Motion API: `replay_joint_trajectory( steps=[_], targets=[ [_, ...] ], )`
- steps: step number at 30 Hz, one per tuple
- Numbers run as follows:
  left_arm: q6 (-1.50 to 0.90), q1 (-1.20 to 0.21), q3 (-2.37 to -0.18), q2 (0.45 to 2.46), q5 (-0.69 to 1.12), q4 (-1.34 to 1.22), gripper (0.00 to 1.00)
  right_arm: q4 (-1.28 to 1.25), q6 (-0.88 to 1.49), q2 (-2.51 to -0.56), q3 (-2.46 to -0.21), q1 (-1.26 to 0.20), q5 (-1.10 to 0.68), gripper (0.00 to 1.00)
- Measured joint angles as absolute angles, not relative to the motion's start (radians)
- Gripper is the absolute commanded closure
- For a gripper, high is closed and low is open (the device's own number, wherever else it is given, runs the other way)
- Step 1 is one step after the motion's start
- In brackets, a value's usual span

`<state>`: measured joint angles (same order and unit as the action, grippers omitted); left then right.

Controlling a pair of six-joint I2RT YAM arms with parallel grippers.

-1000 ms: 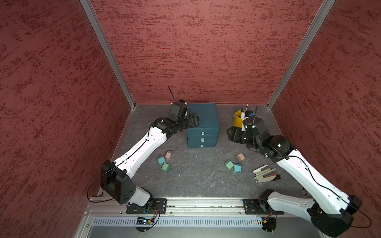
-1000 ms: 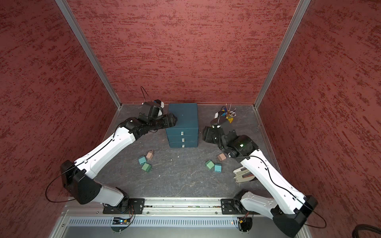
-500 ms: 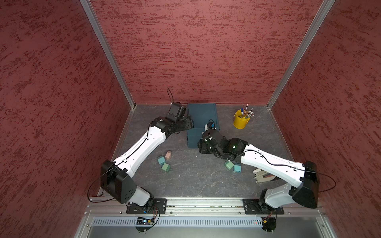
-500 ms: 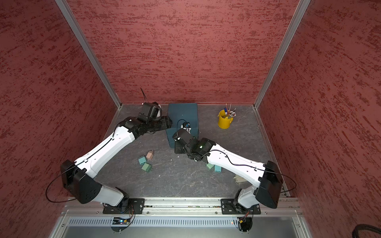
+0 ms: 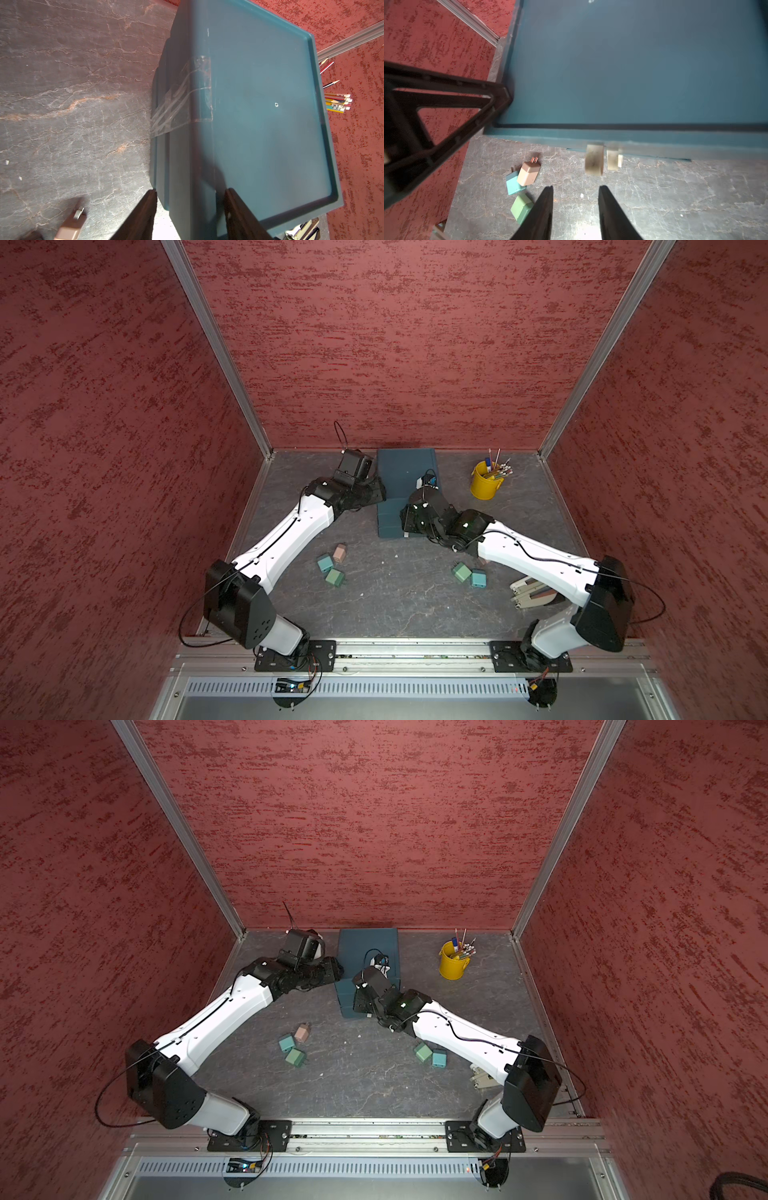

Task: Place the plugs into the drawer by color
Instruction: Open the drawer in the storage box.

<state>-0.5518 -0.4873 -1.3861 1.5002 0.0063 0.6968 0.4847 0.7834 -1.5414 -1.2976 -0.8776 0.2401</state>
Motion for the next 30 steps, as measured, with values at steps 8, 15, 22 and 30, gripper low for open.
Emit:
replay_joint_trajectory(
  steps=[8, 15, 22, 30],
  targets=[
    [-0.544, -0.487, -1.385, 1.505, 0.012, 0.686, 0.49, 0.469, 0.797, -1.556, -1.298, -0.835, 0.249, 0.65],
    [-0.542, -0.487, -1.386, 1.51, 0.019, 0.676, 0.5, 0.446, 0.785, -1.575, -1.298, -0.823, 0.249, 0.7],
    [-0.539, -0.487, -1.386, 1.512, 0.019, 0.67, 0.51, 0.439, 0.78, -1.584, -1.298, -0.823, 0.247, 0.82],
    [-0.534, -0.487, -1.386, 1.518, 0.02, 0.658, 0.51, 0.409, 0.762, -1.57, -1.269, -0.823, 0.248, 1.0]
  ],
)
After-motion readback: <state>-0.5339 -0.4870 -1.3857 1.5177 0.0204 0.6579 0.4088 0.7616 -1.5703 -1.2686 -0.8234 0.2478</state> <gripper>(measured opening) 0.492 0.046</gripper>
